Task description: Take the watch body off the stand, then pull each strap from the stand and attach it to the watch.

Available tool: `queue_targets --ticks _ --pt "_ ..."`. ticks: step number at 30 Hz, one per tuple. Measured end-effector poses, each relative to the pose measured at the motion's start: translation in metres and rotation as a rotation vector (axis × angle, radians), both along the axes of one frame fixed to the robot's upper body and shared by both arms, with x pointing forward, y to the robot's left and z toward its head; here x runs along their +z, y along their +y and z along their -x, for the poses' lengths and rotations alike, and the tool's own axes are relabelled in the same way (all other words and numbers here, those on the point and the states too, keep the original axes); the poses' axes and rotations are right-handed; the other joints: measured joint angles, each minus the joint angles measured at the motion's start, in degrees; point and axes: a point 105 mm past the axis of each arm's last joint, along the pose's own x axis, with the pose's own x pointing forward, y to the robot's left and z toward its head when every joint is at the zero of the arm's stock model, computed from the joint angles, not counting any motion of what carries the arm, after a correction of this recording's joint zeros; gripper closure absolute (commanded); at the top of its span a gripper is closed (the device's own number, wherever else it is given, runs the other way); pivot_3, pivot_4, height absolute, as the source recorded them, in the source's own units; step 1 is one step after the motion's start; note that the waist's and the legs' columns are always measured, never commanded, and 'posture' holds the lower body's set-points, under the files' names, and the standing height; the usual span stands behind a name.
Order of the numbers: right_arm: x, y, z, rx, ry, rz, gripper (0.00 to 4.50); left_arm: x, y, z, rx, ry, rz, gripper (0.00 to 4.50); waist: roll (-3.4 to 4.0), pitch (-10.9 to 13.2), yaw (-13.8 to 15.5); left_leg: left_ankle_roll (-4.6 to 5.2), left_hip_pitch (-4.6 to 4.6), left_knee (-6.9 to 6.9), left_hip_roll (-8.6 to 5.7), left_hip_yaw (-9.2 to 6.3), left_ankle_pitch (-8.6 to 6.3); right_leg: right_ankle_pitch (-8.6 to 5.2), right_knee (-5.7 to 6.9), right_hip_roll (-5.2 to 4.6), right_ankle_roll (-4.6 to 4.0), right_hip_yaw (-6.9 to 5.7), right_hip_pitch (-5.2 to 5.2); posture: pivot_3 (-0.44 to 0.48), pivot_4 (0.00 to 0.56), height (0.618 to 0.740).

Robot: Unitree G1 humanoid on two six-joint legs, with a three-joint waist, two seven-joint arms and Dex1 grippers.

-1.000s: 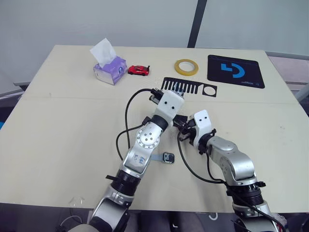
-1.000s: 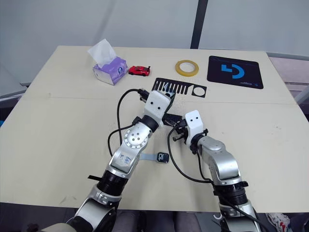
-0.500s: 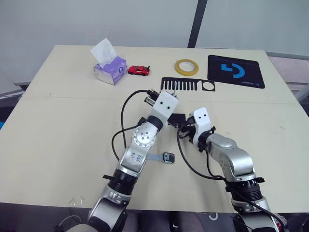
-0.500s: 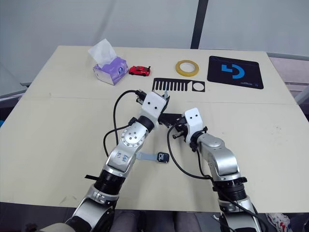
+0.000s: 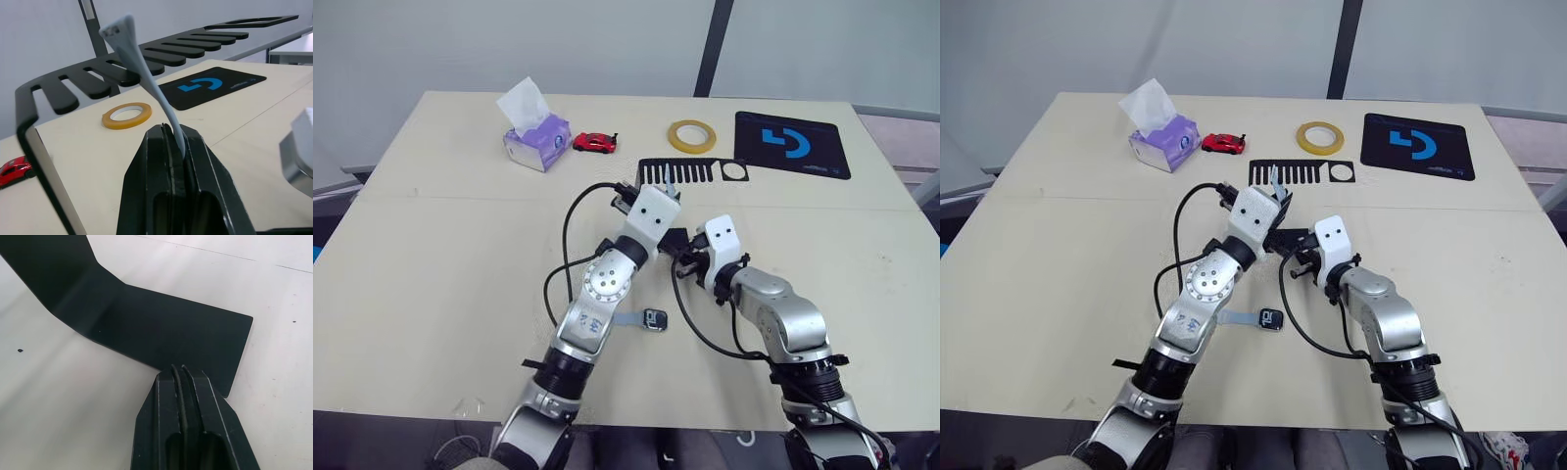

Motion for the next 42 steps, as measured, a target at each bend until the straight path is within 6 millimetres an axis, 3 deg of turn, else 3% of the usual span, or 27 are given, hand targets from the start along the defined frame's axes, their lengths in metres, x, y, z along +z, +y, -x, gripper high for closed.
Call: queue_targets --ticks 6,14,21,25,29,33,39,42 --pt "0.000 -0.001 -0.001 -0.002 0.000 0.000 4.50 0.000 0.001 0.012 -0.039 0.000 -0.033 4.42 0.00 0.0 0.0 0.00 0.01 0.00 -0.01 -0.01 0.00 0.00 -0.01 -0.01 0.00 0.09 0.02 0.000 0.150 0.738" --pt "0.003 -0.001 -0.006 -0.005 -0.005 -0.001 4.50 -0.003 0.001 0.004 -0.027 0.018 -0.044 4.42 0.00 0.0 0.0 0.00 -0.01 -0.01 0.00 -0.02 0.00 0.00 -0.02 0.00 0.00 0.07 0.02 0.000 0.150 0.738" --pt "0.003 -0.003 -0.007 -0.010 -0.007 -0.003 4.50 -0.008 0.012 0.031 -0.186 0.077 -0.035 4.42 0.00 0.0 -0.1 0.00 -0.03 -0.02 0.02 -0.07 0.00 0.00 -0.04 -0.04 0.00 0.32 0.02 0.000 0.150 0.738" --pt "0.004 -0.004 -0.007 -0.013 -0.007 -0.001 4.50 0.000 0.019 0.045 -0.277 0.082 -0.024 4.42 0.00 0.0 -0.1 0.00 -0.04 -0.02 0.02 -0.09 0.00 0.00 -0.07 -0.06 -0.01 0.34 0.02 0.000 0.150 0.738" --pt "0.004 -0.011 -0.005 -0.024 0.008 0.018 4.50 0.004 0.044 0.070 -0.420 0.133 -0.031 4.42 0.02 0.0 -0.2 -0.01 -0.06 -0.09 0.03 -0.15 0.00 -0.01 -0.11 -0.06 -0.02 0.33 0.01 0.000 0.150 0.738" --pt "0.004 -0.014 -0.005 -0.027 0.011 0.017 4.50 0.000 0.068 0.075 -0.469 0.234 -0.013 4.42 0.04 0.0 -0.3 -0.02 -0.10 -0.10 0.03 -0.20 0.01 -0.01 -0.23 -0.05 -0.03 0.29 0.02 0.000 0.150 0.738" --pt "0.005 -0.013 -0.005 -0.018 -0.002 0.014 4.50 0.003 0.101 0.099 -0.670 0.333 -0.081 4.42 0.08 0.1 -0.8 -0.04 -0.13 -0.17 0.01 -0.27 0.02 -0.01 -0.33 -0.06 -0.03 0.24 0.02 0.000 0.150 0.738" --pt "0.005 -0.018 -0.003 -0.016 -0.004 0.027 4.50 -0.001 0.126 0.095 -0.657 0.423 -0.107 4.42 0.13 0.1 -1.2 -0.05 -0.13 -0.24 0.00 -0.30 0.03 -0.02 -0.34 -0.06 -0.04 0.21 0.01 0.000 0.150 0.738"
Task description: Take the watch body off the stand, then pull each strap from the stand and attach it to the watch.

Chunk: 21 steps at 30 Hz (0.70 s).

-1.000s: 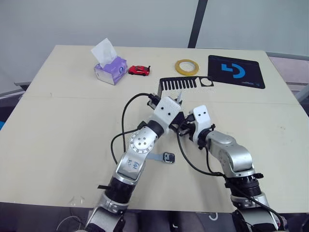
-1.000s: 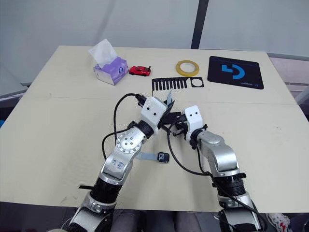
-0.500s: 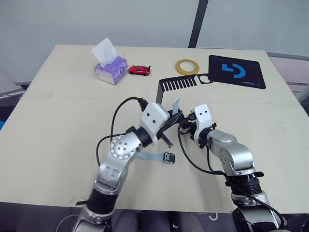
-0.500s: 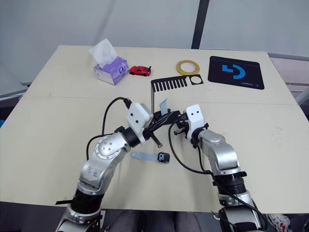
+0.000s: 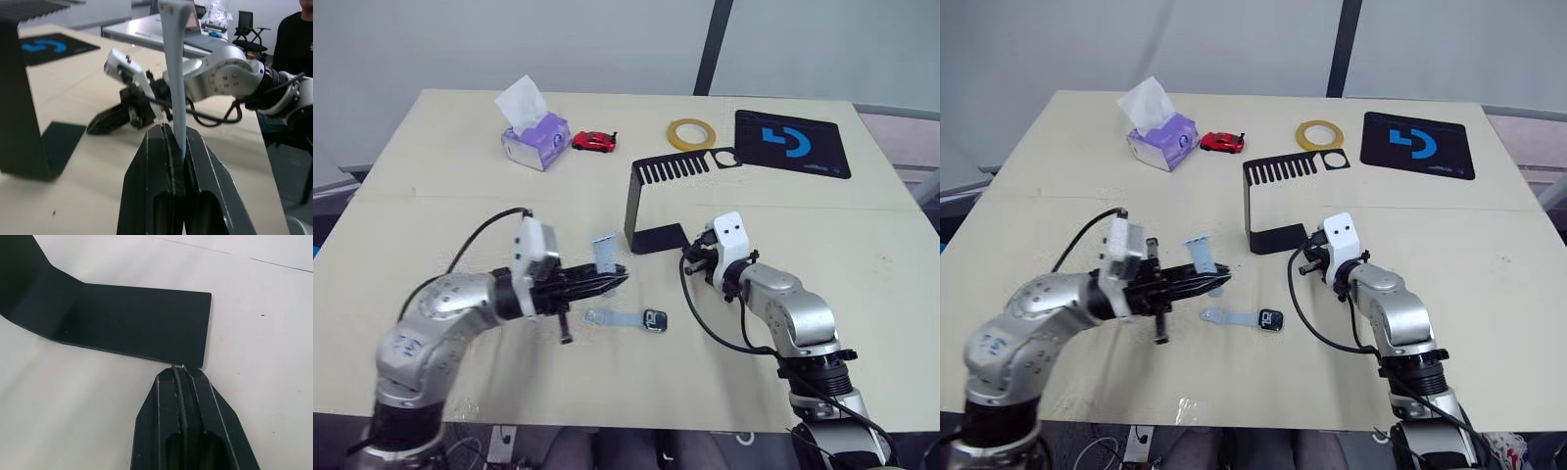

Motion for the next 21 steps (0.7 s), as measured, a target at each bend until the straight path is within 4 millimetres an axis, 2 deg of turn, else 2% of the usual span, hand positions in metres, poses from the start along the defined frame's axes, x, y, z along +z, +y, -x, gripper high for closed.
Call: queue_targets --ticks 3,7,10,12,15,16,17,21 --pt "0.004 -0.009 0.005 -0.008 -0.005 0.004 4.50 -0.004 0.008 0.002 -0.018 0.031 -0.023 4.42 0.01 0.0 -0.1 0.00 0.00 -0.15 -0.01 0.00 0.00 0.00 -0.09 -0.03 0.00 0.01 -0.02 0.000 0.150 0.738" --pt "0.028 -0.011 0.024 0.058 -0.064 0.004 4.50 -0.004 0.012 0.005 -0.034 0.052 -0.037 4.42 0.03 0.0 0.0 -0.01 -0.01 -0.31 0.01 -0.04 0.00 0.00 -0.19 -0.04 0.00 -0.01 -0.05 0.000 0.150 0.738" --pt "0.040 -0.019 0.048 0.128 -0.100 0.054 4.50 -0.007 0.015 0.009 -0.059 0.064 -0.075 4.42 0.03 0.0 0.0 0.00 -0.03 -0.35 0.01 -0.05 0.00 0.00 -0.31 -0.03 0.00 -0.03 -0.04 0.000 0.150 0.738" --pt "0.042 -0.027 0.062 0.150 -0.105 0.088 4.50 -0.011 0.019 0.012 -0.065 0.078 -0.099 4.42 0.03 0.0 0.0 0.00 -0.02 -0.37 0.01 -0.05 0.00 0.00 -0.47 -0.04 0.00 -0.03 0.00 0.000 0.150 0.738" --pt "0.039 -0.045 0.094 0.209 -0.074 0.147 4.50 -0.017 0.030 0.012 -0.059 0.071 -0.153 4.42 0.03 0.0 0.4 0.01 0.00 -0.40 0.01 -0.07 -0.01 0.00 -0.56 -0.04 0.00 -0.05 0.05 0.000 0.150 0.738" --pt "0.041 -0.049 0.103 0.227 -0.072 0.156 3.82 -0.019 0.035 0.010 -0.045 0.072 -0.166 4.50 0.03 0.0 0.4 0.01 -0.01 -0.40 0.00 -0.05 -0.01 0.00 -0.59 -0.04 0.00 -0.04 0.05 0.000 0.150 0.738" --pt "0.042 -0.053 0.111 0.242 -0.067 0.164 3.58 -0.021 0.040 0.008 -0.030 0.072 -0.175 4.50 0.04 0.0 0.4 0.02 0.04 -0.39 0.00 -0.04 -0.01 0.00 -0.61 -0.03 0.00 -0.02 0.08 0.000 0.150 0.738" --pt "0.045 -0.068 0.146 0.295 -0.027 0.142 1.66 -0.024 0.063 0.001 0.024 0.055 -0.223 4.50 0.03 0.0 0.2 0.05 0.08 -0.41 0.04 -0.04 -0.02 -0.01 -0.57 0.02 -0.01 -0.02 0.09 0.000 0.150 0.738"
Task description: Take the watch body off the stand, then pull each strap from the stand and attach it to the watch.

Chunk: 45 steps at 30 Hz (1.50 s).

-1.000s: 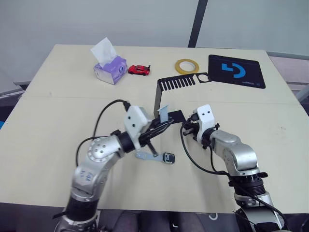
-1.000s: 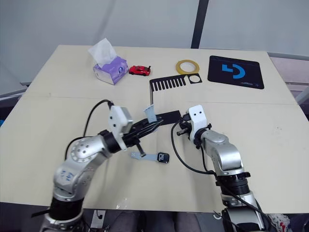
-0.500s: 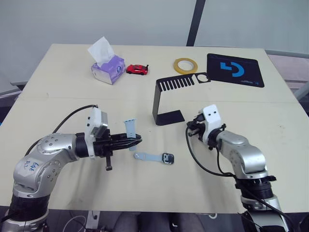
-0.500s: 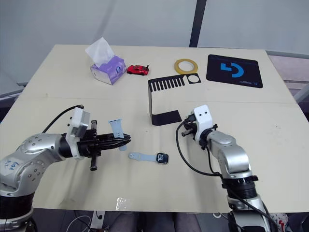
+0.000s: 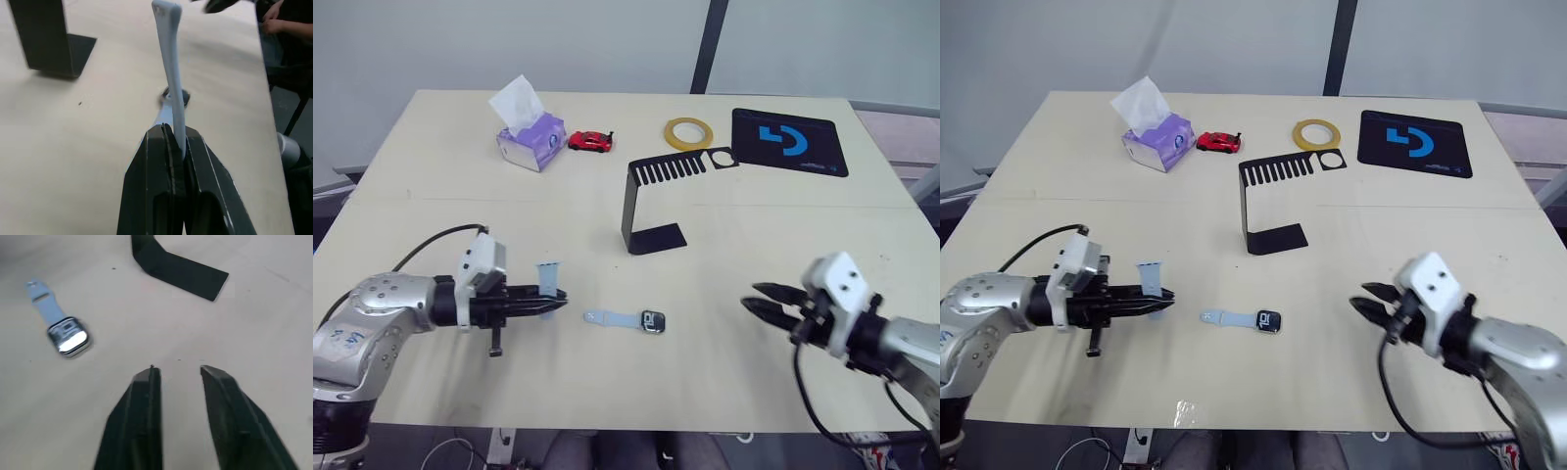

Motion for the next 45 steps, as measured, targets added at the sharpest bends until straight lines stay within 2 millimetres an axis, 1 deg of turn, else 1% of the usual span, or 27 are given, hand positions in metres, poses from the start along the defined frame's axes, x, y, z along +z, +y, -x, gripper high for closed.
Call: queue_targets --ticks 1,3,4,6,8,12,16,19,21,23,26,29,30,33,34,38,42,45 --pt "0.001 -0.004 0.008 0.004 0.009 -0.003 1.11 -0.001 0.007 -0.001 0.011 -0.003 -0.021 4.50 0.00 0.0 0.0 0.00 0.00 0.00 0.01 0.00 0.00 0.00 -0.01 0.01 0.00 0.00 0.00 0.000 0.150 0.738" --pt "0.006 -0.011 0.018 0.000 0.004 -0.007 0.16 -0.001 0.018 -0.002 0.027 -0.014 -0.045 4.50 0.00 0.0 -0.1 0.01 0.03 0.01 0.00 0.02 -0.01 0.00 0.00 -0.01 0.00 0.02 0.02 0.000 0.150 0.738" --pt "0.008 -0.014 0.021 -0.006 0.003 -0.008 0.07 0.000 0.021 -0.002 0.027 -0.014 -0.057 4.50 -0.01 0.0 -0.1 0.01 0.05 0.01 0.00 0.02 -0.01 0.00 0.00 -0.02 0.00 0.02 0.03 0.000 0.150 0.738" --pt "0.009 -0.019 0.027 -0.016 0.001 -0.005 0.07 0.002 0.024 0.000 0.008 -0.022 -0.073 4.50 -0.01 0.0 0.0 0.01 0.05 0.01 0.00 0.01 -0.01 0.00 0.00 -0.04 0.00 0.02 0.03 0.000 0.150 0.738" --pt "0.010 -0.018 0.031 -0.009 -0.004 0.000 0.07 0.004 0.023 0.001 -0.022 -0.031 -0.086 4.50 -0.01 0.0 0.0 0.00 0.04 0.01 0.00 0.01 0.00 0.00 0.01 -0.05 0.00 0.03 0.03 0.000 0.150 0.738" --pt "0.010 -0.017 0.031 -0.009 -0.015 0.001 0.07 0.009 0.020 -0.002 -0.056 -0.053 -0.090 4.50 -0.01 0.0 0.0 0.00 0.05 0.01 -0.01 0.01 0.00 0.00 0.02 -0.04 0.00 0.03 0.03 0.000 0.150 0.738" --pt "0.013 -0.013 0.030 -0.002 -0.034 -0.006 0.07 0.013 0.013 -0.005 -0.080 -0.065 -0.088 4.50 -0.01 0.0 -0.1 -0.02 0.04 0.01 -0.01 0.02 0.01 0.00 0.11 -0.01 0.00 0.04 0.03 0.000 0.150 0.738" --pt "0.012 -0.008 0.030 0.009 -0.031 -0.020 0.07 0.010 0.007 -0.005 -0.100 -0.055 -0.072 4.50 -0.01 0.0 0.0 -0.02 0.04 0.03 -0.01 0.02 0.01 0.00 0.11 0.00 0.01 0.03 0.03 0.000 0.150 0.738" --pt "0.016 -0.002 0.030 0.029 -0.040 -0.051 0.07 0.007 0.002 -0.003 -0.119 -0.038 -0.063 4.50 -0.01 0.0 -0.1 -0.03 0.04 0.04 -0.01 0.03 0.02 0.00 0.14 0.01 0.01 0.04 0.03 0.000 0.150 0.738" --pt "0.023 0.005 0.027 0.052 -0.060 -0.099 0.07 0.009 -0.009 -0.002 -0.160 -0.043 -0.047 4.50 -0.02 0.0 0.0 -0.03 0.05 0.06 -0.02 0.02 0.02 0.01 0.15 0.01 0.02 0.04 0.04 0.000 0.150 0.738" --pt "0.028 0.019 0.026 0.106 -0.059 -0.172 0.07 0.012 -0.026 0.001 -0.228 -0.049 -0.015 4.50 -0.02 0.0 0.1 -0.04 0.04 0.08 -0.01 0.00 0.03 0.01 0.25 0.03 0.02 0.03 0.04 0.000 0.150 0.738" --pt "0.040 0.042 0.020 0.200 -0.075 -0.266 0.07 0.017 -0.051 -0.001 -0.300 -0.044 0.052 4.50 -0.03 0.0 0.0 -0.04 0.05 0.17 -0.04 0.01 0.03 0.02 0.35 0.03 0.03 0.03 0.04 0.000 0.150 0.738" --pt "0.047 0.052 0.019 0.241 -0.087 -0.304 0.07 0.019 -0.062 -0.001 -0.335 -0.048 0.076 4.50 -0.03 0.0 0.0 -0.04 0.03 0.20 -0.07 0.02 0.04 0.02 0.42 0.03 0.03 0.04 0.03 0.000 0.150 0.738" --pt "0.058 0.071 0.015 0.301 -0.080 -0.404 0.07 0.025 -0.083 0.000 -0.404 -0.060 0.125 4.50 -0.04 0.0 0.0 -0.05 0.03 0.20 -0.04 -0.01 0.05 0.02 0.45 0.07 0.03 0.02 0.03 0.000 0.150 0.738" --pt "0.060 0.073 0.014 0.305 -0.079 -0.421 0.07 0.026 -0.088 0.000 -0.416 -0.063 0.135 4.50 -0.04 0.0 0.0 -0.05 0.02 0.20 -0.05 -0.01 0.05 0.02 0.44 0.07 0.03 0.02 0.01 0.000 0.150 0.738" --pt "0.065 0.092 0.007 0.322 -0.060 -0.503 0.07 0.024 -0.114 0.003 -0.478 -0.051 0.205 4.50 -0.04 0.0 0.1 -0.05 -0.01 0.26 -0.06 -0.01 0.06 0.02 0.47 0.07 0.03 0.02 0.00 0.000 0.150 0.738" --pt "0.067 0.105 0.003 0.325 -0.046 -0.557 0.07 0.025 -0.133 0.002 -0.493 -0.053 0.258 4.50 -0.04 0.0 0.1 -0.05 -0.02 0.27 -0.06 -0.01 0.06 0.02 0.48 0.07 0.03 0.03 0.00 0.000 0.150 0.738" --pt "0.067 0.109 -0.002 0.311 -0.037 -0.586 0.07 0.027 -0.146 0.002 -0.506 -0.058 0.297 4.50 -0.04 0.0 0.1 -0.05 -0.03 0.28 -0.06 -0.01 0.06 0.02 0.49 0.06 0.03 0.02 -0.01 0.000 0.150 0.738"
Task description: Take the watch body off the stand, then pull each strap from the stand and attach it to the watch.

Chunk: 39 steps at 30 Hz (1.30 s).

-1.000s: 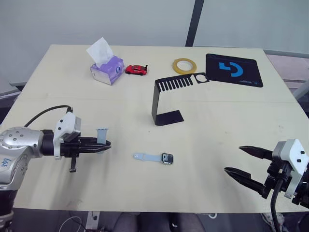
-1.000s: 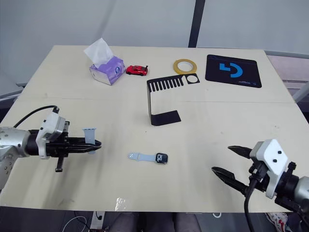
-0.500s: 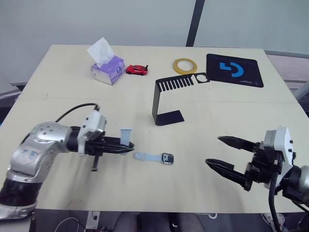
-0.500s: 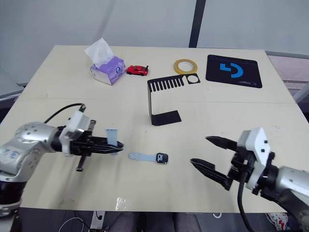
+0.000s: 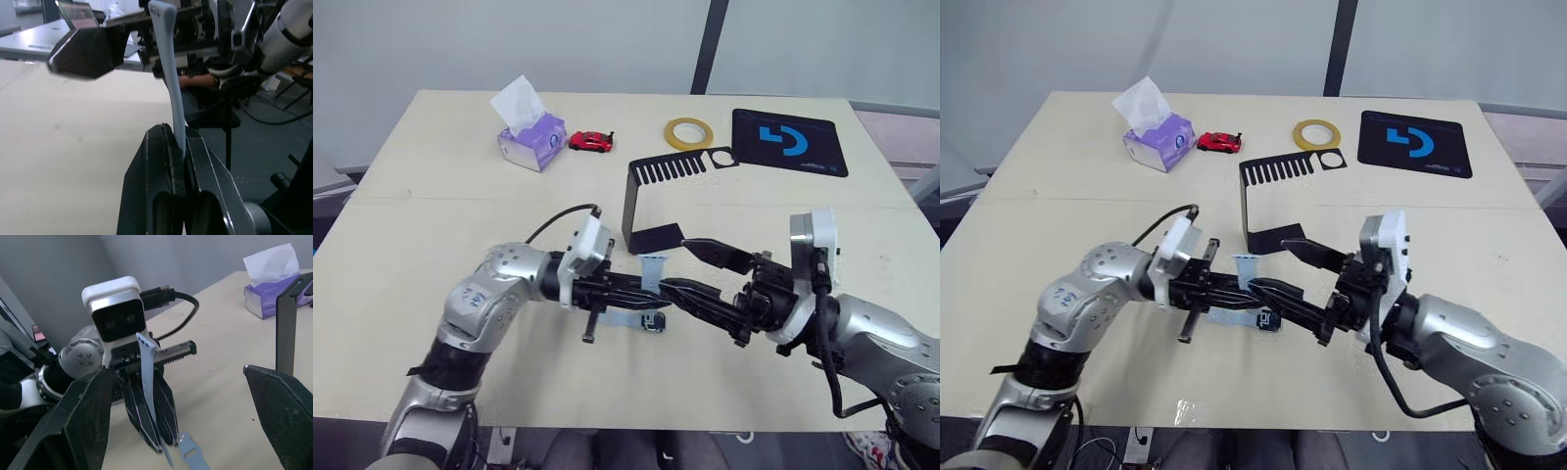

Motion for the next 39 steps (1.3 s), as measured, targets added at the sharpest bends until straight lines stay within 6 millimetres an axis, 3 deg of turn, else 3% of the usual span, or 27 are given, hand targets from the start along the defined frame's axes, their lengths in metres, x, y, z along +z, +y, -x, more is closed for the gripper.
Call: queue_targets --ticks 4,7,30,33,39 --pt "0.000 0.004 -0.002 -0.012 0.012 -0.024 0.07 0.004 -0.008 -0.003 -0.002 -0.001 0.023 4.50 0.00 0.0 -0.1 0.00 0.01 0.00 0.01 0.00 0.00 0.00 0.01 0.00 0.00 0.00 0.00 0.000 0.150 0.738" --pt "-0.001 0.007 -0.002 -0.009 0.019 -0.029 0.85 0.002 -0.010 -0.005 0.002 0.010 0.020 4.50 0.00 0.0 -0.1 0.01 0.01 0.00 0.01 -0.01 0.00 0.00 0.01 0.01 0.00 0.00 0.00 0.000 0.150 0.738" --pt "0.001 0.006 -0.002 -0.018 0.010 -0.058 0.85 0.008 -0.014 -0.007 0.010 -0.013 0.039 4.50 0.00 0.0 -0.1 0.01 0.00 0.00 0.01 -0.01 0.00 0.00 0.00 0.00 0.00 0.00 0.00 0.000 0.150 0.738" --pt "0.001 0.006 -0.002 -0.019 0.010 -0.060 2.15 0.009 -0.015 -0.007 0.011 -0.012 0.045 4.50 0.00 0.0 0.0 0.01 0.00 0.00 0.01 -0.01 0.00 0.00 0.00 -0.01 0.00 0.00 0.00 0.000 0.150 0.738" --pt "0.000 0.006 -0.002 -0.020 0.014 -0.060 2.15 0.010 -0.017 -0.008 0.010 -0.008 0.051 4.50 0.00 0.0 0.0 0.01 0.00 0.00 0.01 -0.01 0.00 0.00 0.00 0.01 0.00 0.00 0.00 0.000 0.150 0.738"
